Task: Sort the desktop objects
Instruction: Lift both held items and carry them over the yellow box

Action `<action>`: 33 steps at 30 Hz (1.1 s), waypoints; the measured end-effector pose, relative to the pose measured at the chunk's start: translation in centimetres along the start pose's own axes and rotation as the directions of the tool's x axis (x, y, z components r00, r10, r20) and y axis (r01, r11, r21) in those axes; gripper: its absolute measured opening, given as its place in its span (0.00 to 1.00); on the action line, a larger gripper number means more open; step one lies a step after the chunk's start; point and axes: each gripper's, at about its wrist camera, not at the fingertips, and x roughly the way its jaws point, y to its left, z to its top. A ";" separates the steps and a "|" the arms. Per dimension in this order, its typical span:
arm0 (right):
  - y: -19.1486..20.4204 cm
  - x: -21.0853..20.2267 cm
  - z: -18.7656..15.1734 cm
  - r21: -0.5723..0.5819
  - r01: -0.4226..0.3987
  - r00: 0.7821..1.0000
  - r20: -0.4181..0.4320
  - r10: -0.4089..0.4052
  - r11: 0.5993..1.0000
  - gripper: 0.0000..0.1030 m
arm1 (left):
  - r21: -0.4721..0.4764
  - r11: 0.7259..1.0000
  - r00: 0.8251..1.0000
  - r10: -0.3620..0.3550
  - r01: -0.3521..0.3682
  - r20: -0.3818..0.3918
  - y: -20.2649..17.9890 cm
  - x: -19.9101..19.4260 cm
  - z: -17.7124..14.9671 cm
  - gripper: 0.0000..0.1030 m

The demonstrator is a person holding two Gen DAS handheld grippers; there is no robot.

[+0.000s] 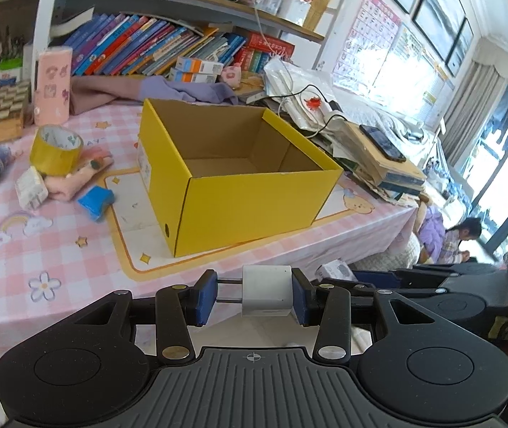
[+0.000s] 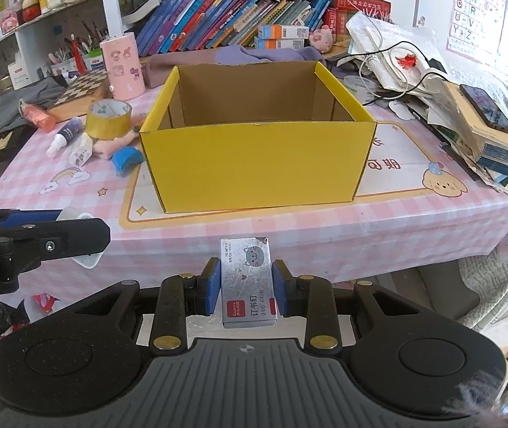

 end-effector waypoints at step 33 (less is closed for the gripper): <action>-4.6 1.4 7.3 -0.028 -0.057 0.989 0.137 0.060 0.998 0.27 | 0.034 0.999 0.996 -0.029 0.026 0.079 -3.0 5.4 7.4 0.41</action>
